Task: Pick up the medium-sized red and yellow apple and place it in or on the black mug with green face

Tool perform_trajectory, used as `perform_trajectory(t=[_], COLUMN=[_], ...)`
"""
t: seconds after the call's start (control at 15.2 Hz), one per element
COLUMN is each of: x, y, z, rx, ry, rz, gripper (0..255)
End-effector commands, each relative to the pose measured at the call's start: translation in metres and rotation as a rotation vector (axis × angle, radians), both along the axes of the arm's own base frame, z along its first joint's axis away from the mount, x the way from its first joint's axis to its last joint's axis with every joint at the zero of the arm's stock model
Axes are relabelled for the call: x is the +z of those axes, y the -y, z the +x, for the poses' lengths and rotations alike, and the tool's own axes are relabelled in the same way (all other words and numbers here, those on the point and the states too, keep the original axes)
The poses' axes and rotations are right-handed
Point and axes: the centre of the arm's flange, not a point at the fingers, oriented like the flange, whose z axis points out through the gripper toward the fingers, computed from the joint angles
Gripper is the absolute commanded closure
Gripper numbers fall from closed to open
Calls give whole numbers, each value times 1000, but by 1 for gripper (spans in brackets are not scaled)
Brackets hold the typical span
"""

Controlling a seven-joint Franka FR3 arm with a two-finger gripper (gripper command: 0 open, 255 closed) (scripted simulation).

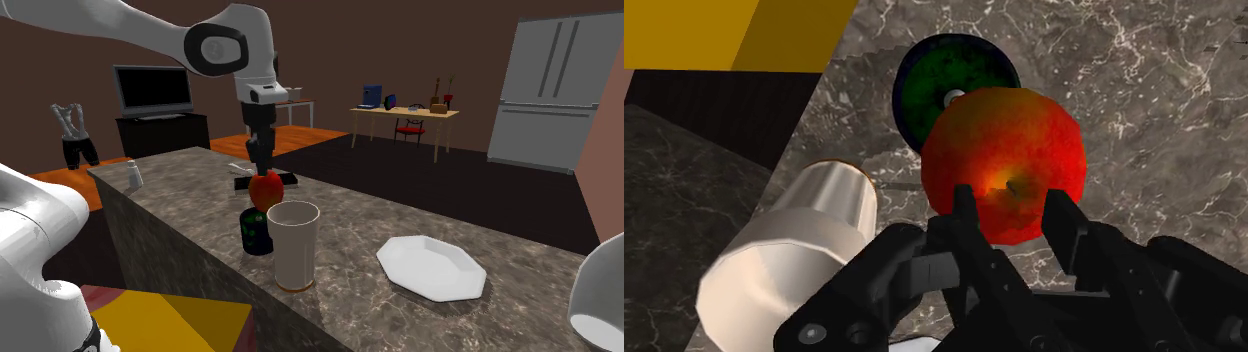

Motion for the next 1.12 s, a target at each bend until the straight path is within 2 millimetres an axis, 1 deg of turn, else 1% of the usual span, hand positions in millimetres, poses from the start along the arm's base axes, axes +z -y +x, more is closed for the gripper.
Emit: perform_trajectory(t=[0.0, 0.26, 0.46, 0.53, 1.06], x=[-1, -1, 39, 49, 49], y=[0, 0, 3, 4, 4], z=[0, 0, 0, -1, -1], rx=[0, 0, 0, 0, 0], ry=[-1, -1, -1, -1, -1], rz=[-1, -1, -1, -1, -1], gripper=[0, 0, 0, 0, 0])
